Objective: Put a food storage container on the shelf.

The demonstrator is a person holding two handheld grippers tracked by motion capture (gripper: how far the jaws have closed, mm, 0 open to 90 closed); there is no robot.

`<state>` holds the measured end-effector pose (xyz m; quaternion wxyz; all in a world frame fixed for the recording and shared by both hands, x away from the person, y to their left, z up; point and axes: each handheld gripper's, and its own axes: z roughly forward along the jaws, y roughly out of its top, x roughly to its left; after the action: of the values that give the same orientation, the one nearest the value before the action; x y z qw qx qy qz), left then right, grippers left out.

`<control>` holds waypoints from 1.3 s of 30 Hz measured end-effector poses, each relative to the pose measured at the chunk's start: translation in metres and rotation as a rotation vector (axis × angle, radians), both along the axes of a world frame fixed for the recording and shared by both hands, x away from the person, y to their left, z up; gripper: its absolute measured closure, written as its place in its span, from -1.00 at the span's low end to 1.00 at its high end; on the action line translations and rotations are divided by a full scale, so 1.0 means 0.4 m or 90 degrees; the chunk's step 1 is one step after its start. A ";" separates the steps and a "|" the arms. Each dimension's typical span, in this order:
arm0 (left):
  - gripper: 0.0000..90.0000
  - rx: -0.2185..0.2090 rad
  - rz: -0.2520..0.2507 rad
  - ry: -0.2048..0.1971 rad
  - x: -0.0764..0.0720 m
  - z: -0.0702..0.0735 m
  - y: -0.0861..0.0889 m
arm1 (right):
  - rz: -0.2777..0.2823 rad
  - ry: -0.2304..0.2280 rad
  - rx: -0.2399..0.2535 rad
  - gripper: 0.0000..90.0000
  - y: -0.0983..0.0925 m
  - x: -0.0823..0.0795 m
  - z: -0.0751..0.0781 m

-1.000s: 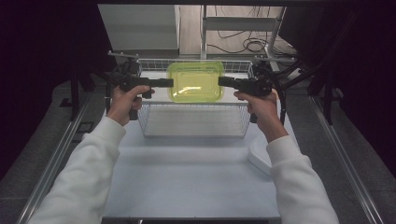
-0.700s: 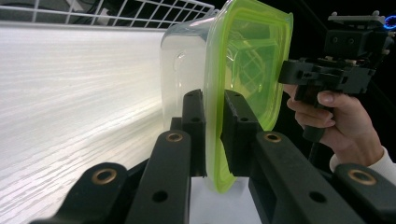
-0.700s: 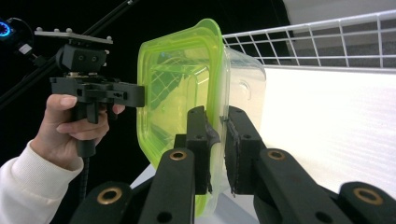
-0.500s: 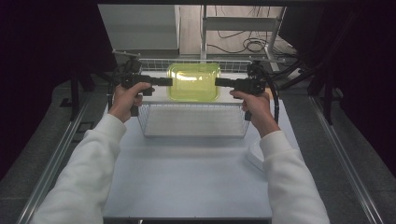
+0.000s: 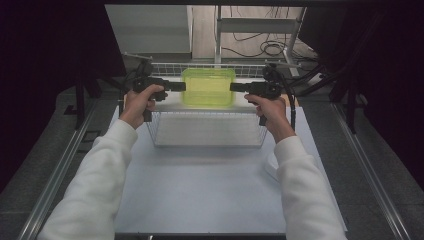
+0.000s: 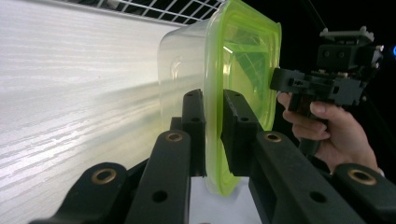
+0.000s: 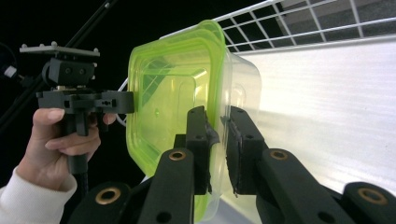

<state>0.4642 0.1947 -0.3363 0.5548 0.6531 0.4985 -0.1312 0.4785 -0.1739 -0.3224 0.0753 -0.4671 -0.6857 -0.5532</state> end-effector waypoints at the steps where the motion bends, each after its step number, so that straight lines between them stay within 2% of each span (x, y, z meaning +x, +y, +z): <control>1: 0.80 0.000 0.000 0.000 0.000 0.000 0.000 | -0.006 0.005 0.002 0.74 0.001 0.004 -0.002; 3: 0.80 -0.005 0.007 0.017 0.009 0.000 0.001 | -0.013 0.008 0.003 0.73 0.003 0.008 -0.003; 4: 0.79 -0.010 0.009 0.025 0.014 -0.002 0.001 | -0.024 0.020 0.006 0.72 0.007 0.015 -0.006; 6: 0.79 -0.019 0.013 0.035 0.023 -0.006 0.002 | -0.027 0.024 0.009 0.72 0.007 0.018 -0.007; 10: 0.77 -0.039 0.017 0.061 0.044 -0.016 0.006 | -0.046 0.052 0.021 0.70 0.009 0.031 -0.014; 13: 0.74 -0.030 0.024 0.066 0.054 -0.018 0.001 | -0.060 0.071 0.030 0.67 0.011 0.039 -0.019; 18: 0.69 -0.032 0.038 0.077 0.065 -0.024 -0.004 | -0.078 0.100 0.048 0.64 0.012 0.052 -0.031; 26: 0.66 -0.039 0.050 0.078 0.069 -0.031 -0.007 | -0.093 0.113 0.061 0.63 0.012 0.057 -0.037; 28: 0.65 -0.034 0.053 0.074 0.067 -0.029 -0.009 | -0.095 0.109 0.059 0.61 0.012 0.056 -0.037; 31: 0.50 -0.011 0.065 0.055 0.062 -0.023 -0.016 | -0.102 0.100 0.061 0.41 0.018 0.051 -0.039; 32: 0.43 0.005 0.070 0.045 0.058 -0.020 -0.019 | -0.102 0.096 0.060 0.33 0.022 0.048 -0.038; 33: 0.33 0.027 0.074 0.030 0.054 -0.017 -0.023 | -0.115 0.079 0.045 0.13 0.031 0.038 -0.031; 35: 0.28 0.050 0.082 0.002 0.046 -0.011 -0.029 | -0.123 0.069 0.037 0.06 0.034 0.034 -0.028; 37: 0.12 0.068 0.093 -0.023 0.037 -0.003 -0.031 | -0.134 0.053 0.024 -0.08 0.039 0.020 -0.018; 39: 0.02 0.090 0.107 -0.054 0.023 0.009 -0.032 | -0.149 0.029 -0.002 -0.19 0.043 0.006 -0.009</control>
<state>0.4735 0.1818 -0.3326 0.5367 0.6515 0.5358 -0.0211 0.4811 -0.1567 -0.3260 0.0251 -0.5567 -0.6252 -0.5464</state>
